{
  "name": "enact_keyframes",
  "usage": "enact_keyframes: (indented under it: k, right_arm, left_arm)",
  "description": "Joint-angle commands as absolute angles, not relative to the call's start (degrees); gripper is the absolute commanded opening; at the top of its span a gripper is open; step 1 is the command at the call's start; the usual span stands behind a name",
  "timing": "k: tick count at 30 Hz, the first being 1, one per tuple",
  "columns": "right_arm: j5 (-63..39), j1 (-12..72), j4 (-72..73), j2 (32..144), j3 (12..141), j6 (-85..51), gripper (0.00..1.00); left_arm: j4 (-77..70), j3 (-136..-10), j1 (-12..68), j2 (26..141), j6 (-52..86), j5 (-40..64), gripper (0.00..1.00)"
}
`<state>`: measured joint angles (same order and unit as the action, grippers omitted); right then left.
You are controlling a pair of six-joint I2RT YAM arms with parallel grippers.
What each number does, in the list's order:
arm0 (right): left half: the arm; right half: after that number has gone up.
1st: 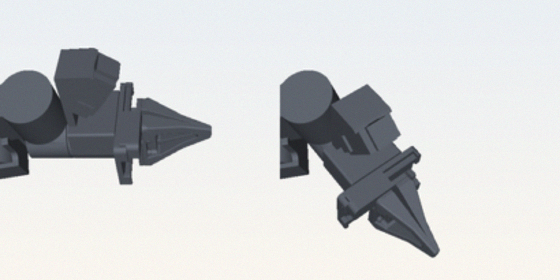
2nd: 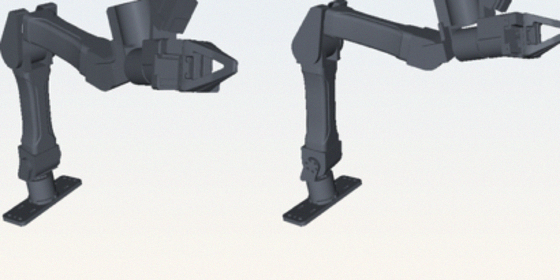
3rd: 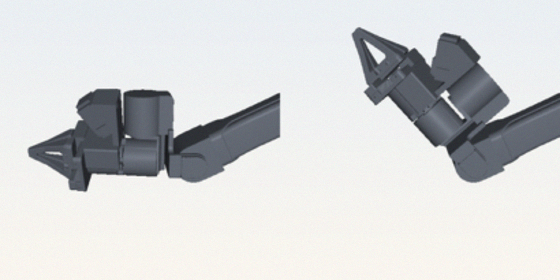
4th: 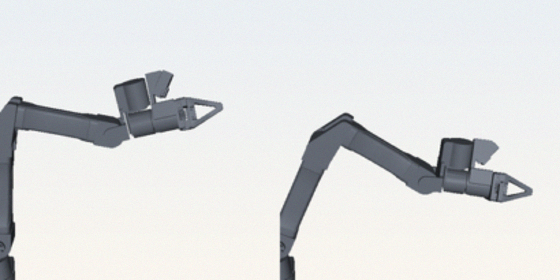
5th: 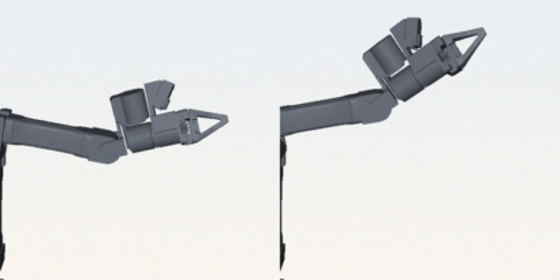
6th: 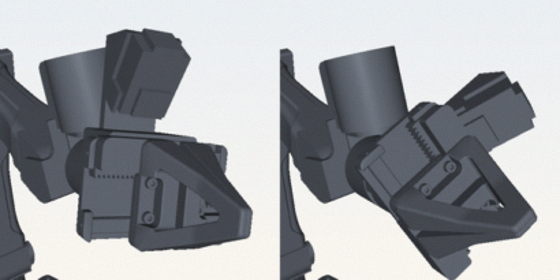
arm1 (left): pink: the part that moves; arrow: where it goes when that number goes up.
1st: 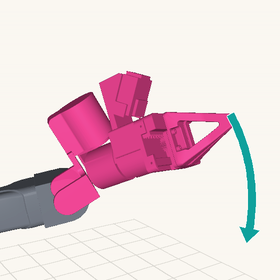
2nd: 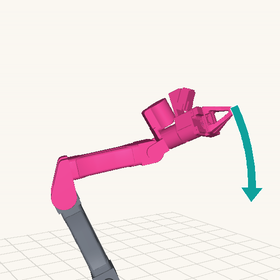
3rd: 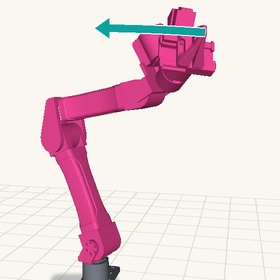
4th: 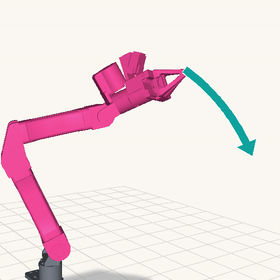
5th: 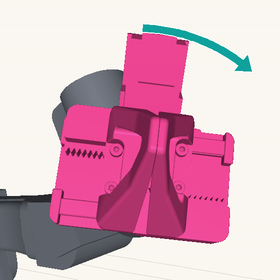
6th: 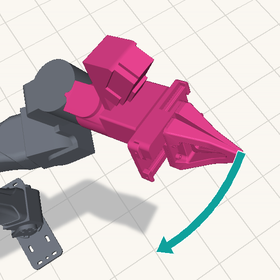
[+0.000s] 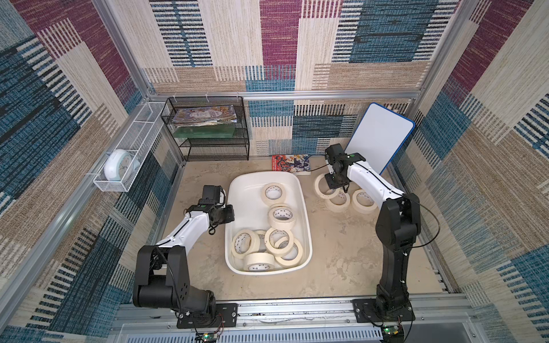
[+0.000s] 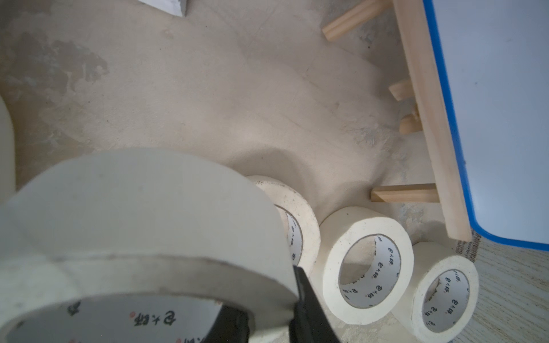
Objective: Take out the art tape in the storage box
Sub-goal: Move the storage box to the center of the board, then place the art tape at the center of the board.
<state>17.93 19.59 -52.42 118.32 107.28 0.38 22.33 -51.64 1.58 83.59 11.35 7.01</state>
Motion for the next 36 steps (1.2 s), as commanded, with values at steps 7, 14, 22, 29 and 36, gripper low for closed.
enact_keyframes:
  k: [7,14,22,29,36]
  right_arm:
    - [16.6,22.9,-57.7,127.1,116.7,0.7,0.00]
    - [15.3,25.3,-62.4,130.8,119.6,-0.2,0.00]
    - [16.3,25.8,-64.5,133.3,118.9,-0.1,0.00]
    - [19.5,25.7,-62.1,134.9,119.8,0.3,0.00]
    - [20.6,25.8,-59.5,132.7,118.3,0.6,0.06]
  left_arm:
    - [23.1,-53.2,0.1,82.6,4.8,5.0,0.07]
    - [23.2,-53.3,-0.6,83.3,3.0,6.4,0.07]
    - [22.6,-53.6,-0.7,83.2,2.9,9.0,0.39]
    - [24.1,-53.2,-0.6,78.9,5.2,7.2,0.58]
    - [28.9,-56.4,0.3,70.8,7.6,9.3,0.64]
